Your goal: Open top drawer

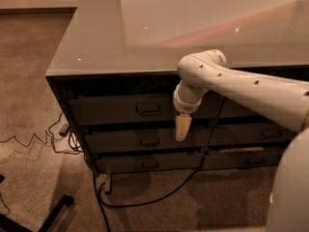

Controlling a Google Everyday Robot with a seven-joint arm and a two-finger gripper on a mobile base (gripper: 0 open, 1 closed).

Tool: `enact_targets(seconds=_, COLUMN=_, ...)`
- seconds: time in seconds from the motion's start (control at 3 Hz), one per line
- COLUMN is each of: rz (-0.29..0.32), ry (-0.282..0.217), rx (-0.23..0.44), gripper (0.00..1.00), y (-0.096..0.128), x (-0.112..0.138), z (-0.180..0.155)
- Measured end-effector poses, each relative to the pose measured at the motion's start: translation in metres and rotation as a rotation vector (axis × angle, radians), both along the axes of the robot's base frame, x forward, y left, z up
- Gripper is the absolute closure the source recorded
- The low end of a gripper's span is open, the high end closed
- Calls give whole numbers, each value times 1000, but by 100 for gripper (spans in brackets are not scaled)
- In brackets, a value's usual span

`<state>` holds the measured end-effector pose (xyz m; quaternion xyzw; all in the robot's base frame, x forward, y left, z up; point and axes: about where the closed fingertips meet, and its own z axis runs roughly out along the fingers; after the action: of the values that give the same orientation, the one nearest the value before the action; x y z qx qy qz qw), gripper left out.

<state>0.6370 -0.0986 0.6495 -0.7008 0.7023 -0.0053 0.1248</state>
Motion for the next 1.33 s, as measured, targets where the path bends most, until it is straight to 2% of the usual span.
enact_targets(seconds=0.67, rz=-39, ry=-39, rx=-7, gripper=0, y=-9, x=31, z=-10)
enact_targets(seconds=1.0, rz=-43, ry=-32, rx=-31, gripper=0, y=-8, x=36, z=-21)
enact_targets(seconds=1.33, rz=-43, ry=-32, rx=-32, gripper=18, y=-8, x=36, z=-21)
